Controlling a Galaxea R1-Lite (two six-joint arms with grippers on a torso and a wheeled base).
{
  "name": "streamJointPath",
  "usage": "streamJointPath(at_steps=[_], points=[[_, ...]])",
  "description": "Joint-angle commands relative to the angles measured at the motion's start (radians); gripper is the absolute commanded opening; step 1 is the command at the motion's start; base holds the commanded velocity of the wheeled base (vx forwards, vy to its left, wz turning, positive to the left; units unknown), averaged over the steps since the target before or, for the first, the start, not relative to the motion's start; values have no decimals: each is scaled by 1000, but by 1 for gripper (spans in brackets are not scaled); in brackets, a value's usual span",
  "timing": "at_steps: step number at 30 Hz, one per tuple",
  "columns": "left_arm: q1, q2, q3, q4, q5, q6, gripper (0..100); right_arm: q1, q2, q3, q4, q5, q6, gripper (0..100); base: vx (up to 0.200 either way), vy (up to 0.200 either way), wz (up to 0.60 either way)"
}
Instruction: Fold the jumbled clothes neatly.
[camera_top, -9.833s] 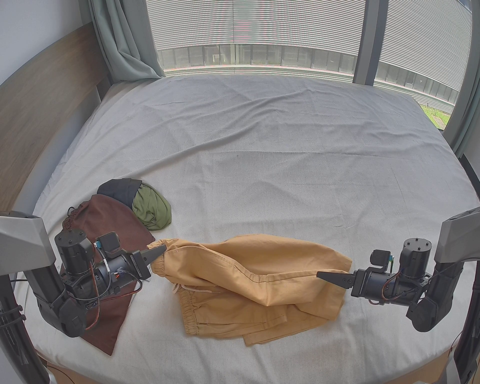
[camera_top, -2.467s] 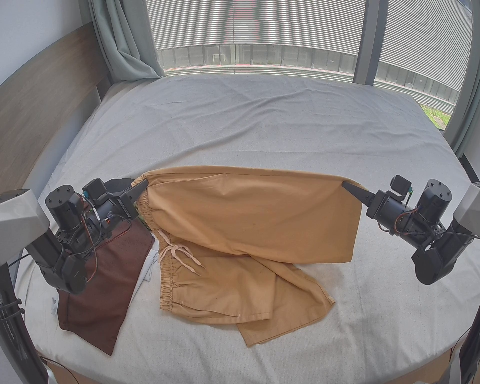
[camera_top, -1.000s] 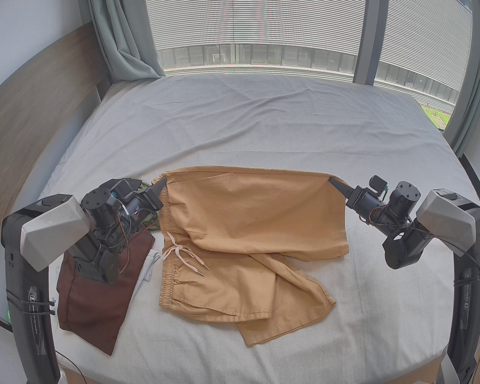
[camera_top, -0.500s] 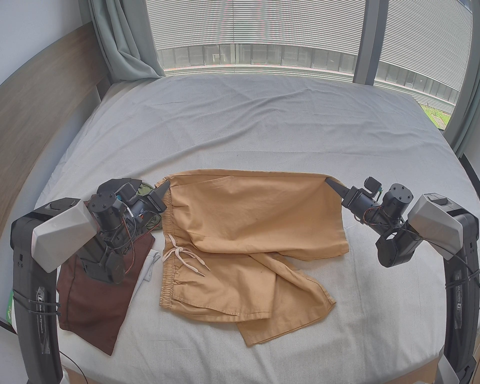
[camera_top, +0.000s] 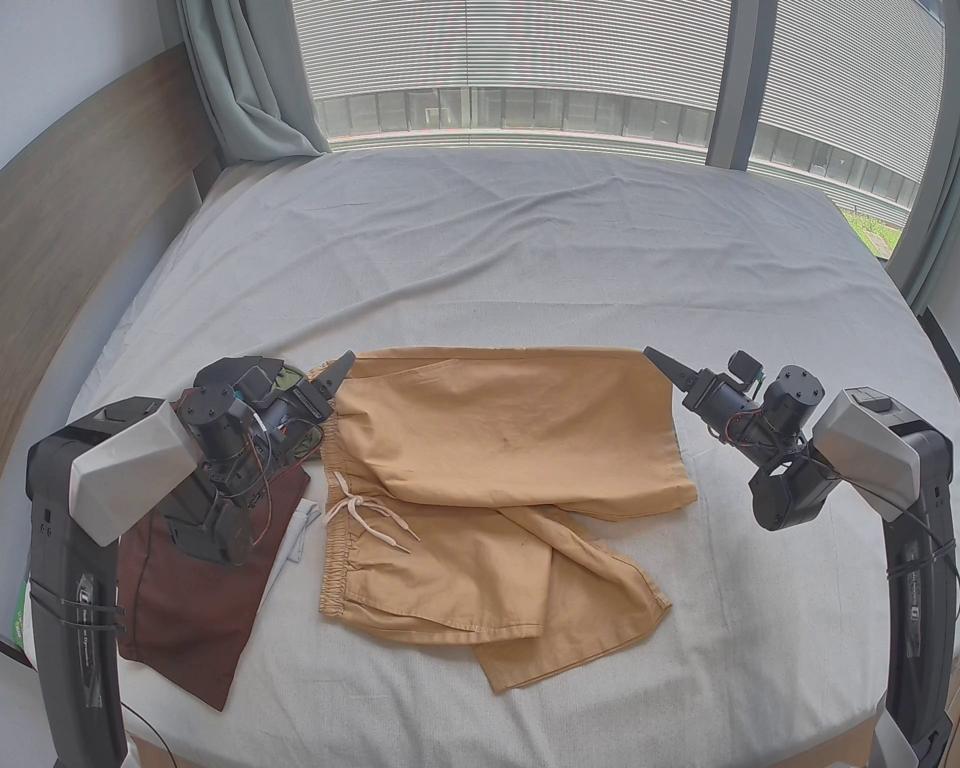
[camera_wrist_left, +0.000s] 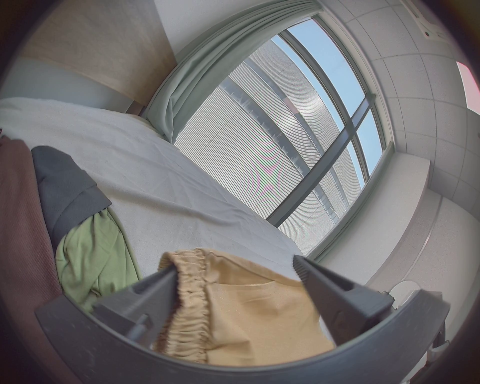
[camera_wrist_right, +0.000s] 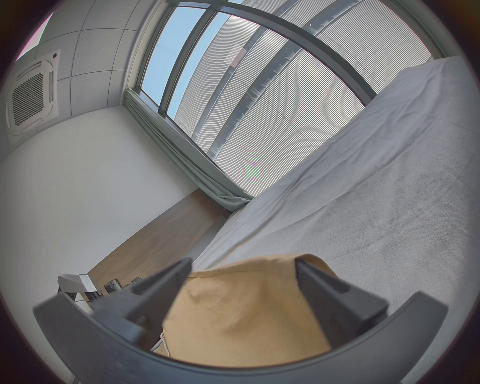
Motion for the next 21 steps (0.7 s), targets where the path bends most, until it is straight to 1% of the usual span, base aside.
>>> streamJointPath(at_steps=[1,7,13,17,20,21], points=[[-7,0,-1,2,3,-15,100,-10,3,-6,3,-1,0,100,0,0,0],[-5,1,31,11,5,-15,100,-20,-12,41,-9,-1,-2,100,0,0,0],[2,-34,109,-1,3,0,100,-24,-38,107,-14,-2,-8,100,0,0,0],[-4,-95,181,-1,-3,5,100,-15,-60,178,-14,-2,-44,100,0,0,0],[-5,-126,218,-1,-6,22,100,-10,-74,218,-14,-2,-69,100,0,0,0],[-4,-153,250,-1,-9,42,100,-9,-98,254,-14,-2,-83,100,0,0,0]])
